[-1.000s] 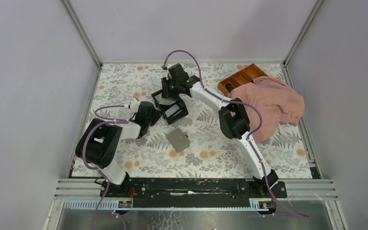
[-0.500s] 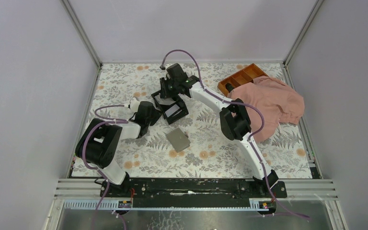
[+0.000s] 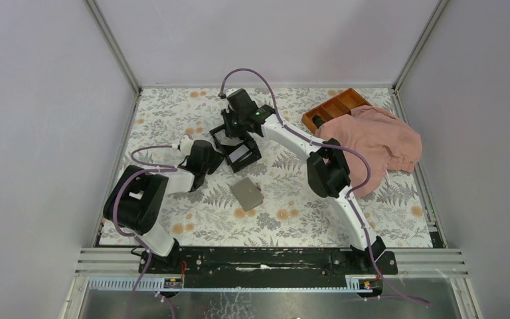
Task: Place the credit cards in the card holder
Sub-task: Pick up the credit card from the storage box.
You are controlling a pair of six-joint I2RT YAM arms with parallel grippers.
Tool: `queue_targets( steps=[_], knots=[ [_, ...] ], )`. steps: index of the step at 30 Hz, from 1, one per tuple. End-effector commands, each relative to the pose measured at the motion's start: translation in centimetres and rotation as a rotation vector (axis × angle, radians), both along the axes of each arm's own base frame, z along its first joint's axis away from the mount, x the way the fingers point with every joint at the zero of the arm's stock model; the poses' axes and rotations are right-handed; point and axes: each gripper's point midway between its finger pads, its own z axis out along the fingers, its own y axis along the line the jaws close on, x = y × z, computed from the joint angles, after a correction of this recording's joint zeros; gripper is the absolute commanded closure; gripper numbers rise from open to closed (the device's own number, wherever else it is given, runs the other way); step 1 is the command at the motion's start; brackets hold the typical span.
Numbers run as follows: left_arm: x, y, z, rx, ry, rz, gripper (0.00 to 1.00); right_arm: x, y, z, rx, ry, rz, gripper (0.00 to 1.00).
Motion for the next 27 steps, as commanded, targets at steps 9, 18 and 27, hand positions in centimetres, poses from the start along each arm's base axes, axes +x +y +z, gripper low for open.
queue_targets(
  steps=[9, 18, 27],
  knots=[
    [0.5, 0.2, 3.2, 0.004, -0.074, -0.009, 0.53, 0.8, -4.0, 4.5, -0.181, -0.233, -0.092, 0.93],
    [-1.5, 1.7, 5.1, 0.038, -0.080, 0.020, 0.50, 1.3, -5.4, 6.2, -0.232, -0.364, -0.135, 1.00],
    [-4.2, 2.3, 9.2, 0.027, -0.166, -0.008, 0.46, -2.1, -6.1, 10.9, -0.158, -0.441, -0.162, 1.00]
  ],
)
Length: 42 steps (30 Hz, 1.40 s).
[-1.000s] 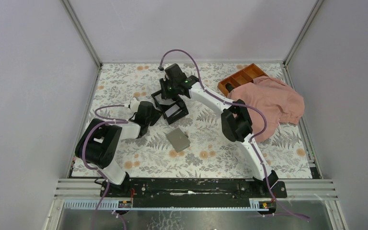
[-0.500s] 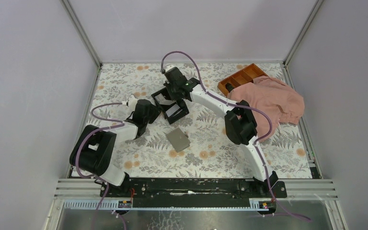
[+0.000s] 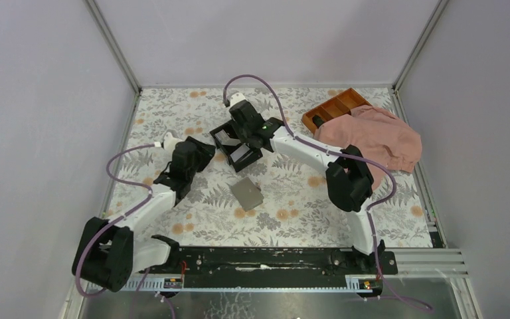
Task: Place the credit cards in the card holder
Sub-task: Pick up the credit card from the storage box.
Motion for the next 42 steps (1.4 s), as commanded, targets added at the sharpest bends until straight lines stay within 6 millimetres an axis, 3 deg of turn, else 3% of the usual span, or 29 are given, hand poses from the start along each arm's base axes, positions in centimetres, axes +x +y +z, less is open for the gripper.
queue_targets(
  steps=[1, 4, 8, 15, 21, 27, 42],
  knots=[
    [-1.7, 0.6, 0.7, 0.027, -0.014, -0.025, 0.45, -1.4, 0.2, 8.9, 0.142, -0.158, -0.011, 1.00],
    [-2.7, -0.5, 1.9, -0.008, -0.059, -0.092, 0.43, -4.1, -0.8, 10.5, 0.184, -0.149, -0.008, 1.00],
    [-4.1, -2.7, 3.5, -0.074, -0.114, -0.222, 0.41, -8.5, -3.6, 11.0, 0.228, -0.122, 0.013, 1.00],
    [-7.5, -8.0, 4.7, -0.196, -0.045, -0.482, 0.41, -16.8, -7.3, 9.8, 0.223, -0.203, 0.115, 1.00],
    [-11.3, -11.6, 6.5, -0.279, 0.061, -0.625, 0.40, -21.3, -9.2, 9.1, 0.138, -0.342, 0.150, 1.00],
    [-13.5, -12.1, 9.0, -0.341, 0.098, -0.645, 0.40, -24.1, -9.1, 8.4, 0.030, -0.459, 0.175, 1.00],
    [-17.1, -13.8, 9.4, -0.464, 0.202, -0.733, 0.38, -28.2, -5.4, 9.9, -0.063, -0.624, 0.268, 1.00]
  ],
)
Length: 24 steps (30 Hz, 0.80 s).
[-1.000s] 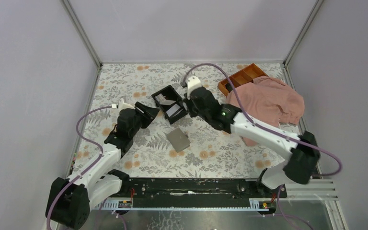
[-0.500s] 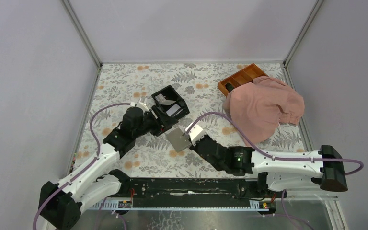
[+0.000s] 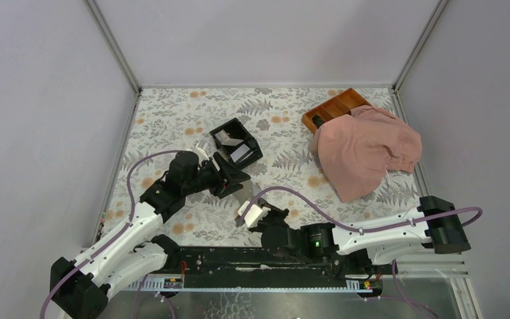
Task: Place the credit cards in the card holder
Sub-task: Pick up the credit card from the storage box.
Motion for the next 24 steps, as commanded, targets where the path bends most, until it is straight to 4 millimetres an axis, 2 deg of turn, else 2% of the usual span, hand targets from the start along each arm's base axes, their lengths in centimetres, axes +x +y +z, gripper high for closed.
queue_targets(
  steps=[1, 12, 18, 21, 23, 24],
  knots=[
    [-1.4, -0.8, 0.4, -0.032, 0.039, -0.055, 0.38, -0.2, 1.0, 3.1, 0.067, -0.065, -0.031, 1.00],
    [-2.0, -1.3, -1.0, -0.035, 0.088, -0.078, 0.35, -1.5, 3.0, 4.6, 0.047, -0.133, 0.012, 1.00],
    [-2.1, -1.9, -0.9, -0.073, 0.108, -0.093, 0.38, -2.0, 4.1, 4.1, 0.004, -0.162, 0.034, 1.00],
    [-2.2, -2.0, -0.6, -0.089, 0.104, -0.099, 0.50, -2.0, 4.2, 3.8, -0.015, -0.173, 0.030, 1.00],
    [-2.2, -2.1, -0.6, -0.102, 0.102, -0.100, 0.73, -2.0, 4.1, 3.7, -0.015, -0.177, 0.028, 1.00],
    [-2.3, -2.1, -0.6, -0.107, 0.103, -0.100, 0.81, -2.0, 4.0, 3.6, -0.016, -0.178, 0.029, 1.00]
  ],
)
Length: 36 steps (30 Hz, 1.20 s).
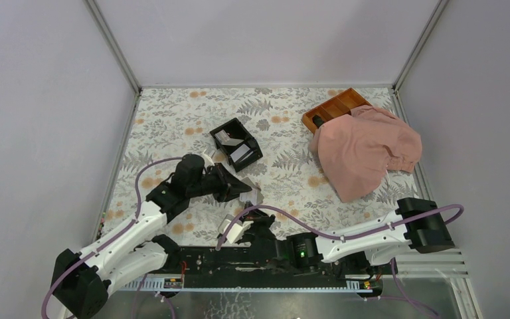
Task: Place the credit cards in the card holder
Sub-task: Pick up the credit card from the storage box.
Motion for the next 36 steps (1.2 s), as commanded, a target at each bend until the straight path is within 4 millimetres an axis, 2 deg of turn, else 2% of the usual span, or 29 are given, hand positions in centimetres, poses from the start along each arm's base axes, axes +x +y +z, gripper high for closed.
queue_targets(
  steps=[1, 4, 7, 12, 15, 24, 31, 34, 36],
  knots=[
    [-0.5, -0.8, 1.3, -0.077, -0.033, -0.036, 0.86, 0.0, 0.2, 2.5, 0.092, -0.018, -0.031, 1.00],
    [-0.5, -0.9, 1.3, -0.099, -0.027, -0.034, 0.98, 0.1, -0.1, 2.2, 0.084, -0.019, -0.040, 1.00],
    [-0.3, -0.9, 1.3, -0.139, -0.028, -0.004, 1.00, 0.2, -0.7, 1.7, 0.087, -0.008, -0.063, 0.98],
    [1.3, -0.4, 1.7, -0.244, -0.085, 0.116, 1.00, 0.2, -1.6, 0.6, 0.135, 0.061, -0.109, 0.68],
    [2.3, -0.2, 2.2, -0.325, -0.131, 0.177, 1.00, 0.1, -2.1, -0.1, 0.194, 0.105, -0.127, 0.58],
    [4.0, 0.1, 2.3, -0.371, -0.294, 0.261, 1.00, 0.1, -4.6, -1.2, 0.444, 0.249, -0.188, 0.50],
    [4.7, 0.7, 1.6, -0.318, -0.447, 0.280, 1.00, 0.7, -6.9, 0.4, 0.802, 0.360, -0.230, 0.46],
    [5.0, 0.9, 1.6, -0.290, -0.504, 0.279, 1.00, 1.7, -7.5, 2.3, 0.934, 0.383, -0.205, 0.41],
    [5.2, 0.8, 1.6, -0.264, -0.539, 0.273, 1.00, 3.1, -7.5, 3.9, 0.990, 0.391, -0.188, 0.41]
  ],
)
